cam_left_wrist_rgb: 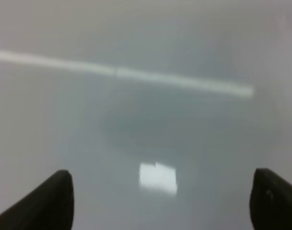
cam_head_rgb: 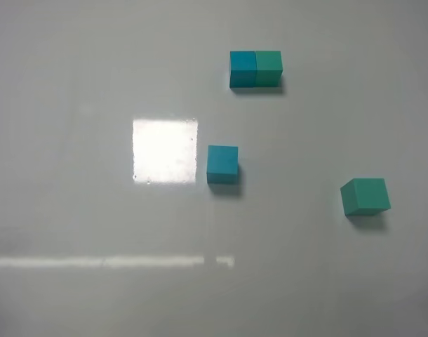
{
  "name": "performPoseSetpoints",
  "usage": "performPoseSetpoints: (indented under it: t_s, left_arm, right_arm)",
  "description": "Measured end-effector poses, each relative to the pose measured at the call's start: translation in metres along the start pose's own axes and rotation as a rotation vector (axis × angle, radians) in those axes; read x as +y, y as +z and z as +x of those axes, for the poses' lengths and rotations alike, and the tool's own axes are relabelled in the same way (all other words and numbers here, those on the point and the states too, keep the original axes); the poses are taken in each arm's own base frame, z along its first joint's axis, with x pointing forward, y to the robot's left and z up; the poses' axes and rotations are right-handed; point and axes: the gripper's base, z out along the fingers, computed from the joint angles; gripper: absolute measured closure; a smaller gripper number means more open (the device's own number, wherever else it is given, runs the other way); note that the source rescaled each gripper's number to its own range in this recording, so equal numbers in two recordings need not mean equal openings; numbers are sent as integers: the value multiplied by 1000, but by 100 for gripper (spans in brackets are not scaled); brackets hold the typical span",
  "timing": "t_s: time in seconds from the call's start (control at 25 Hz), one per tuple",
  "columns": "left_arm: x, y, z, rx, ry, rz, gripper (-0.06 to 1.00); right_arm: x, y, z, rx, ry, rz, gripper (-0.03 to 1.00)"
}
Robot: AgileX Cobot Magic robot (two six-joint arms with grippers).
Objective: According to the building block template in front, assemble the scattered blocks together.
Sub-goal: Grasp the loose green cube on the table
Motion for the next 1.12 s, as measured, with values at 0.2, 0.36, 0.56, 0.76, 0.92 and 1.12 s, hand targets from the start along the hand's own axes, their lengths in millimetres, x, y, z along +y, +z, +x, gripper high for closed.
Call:
performPoseSetpoints:
  t_s: [0.2, 0.36, 0.56, 0.76, 0.92, 1.12]
  left_arm:
    - [0, 8, 1, -29, -4, 2, 20]
    - [0, 8, 0, -37, -6, 3, 20]
    - [0, 8, 0, -38, -7, 3, 20]
    - [0, 8, 0, -38, -7, 3, 20]
    - [0, 8, 0, -39, -7, 3, 20]
    - [0, 8, 0, -40, -8, 3, 20]
  right_arm:
    - [0, 0, 0, 0, 0, 0, 30]
    - [0, 0, 0, 0, 0, 0, 30]
    - [0, 0, 0, 0, 0, 0, 30]
    - [0, 0, 0, 0, 0, 0, 30]
    - [0, 0, 0, 0, 0, 0, 30]
    - [0, 0, 0, 0, 0, 0, 30]
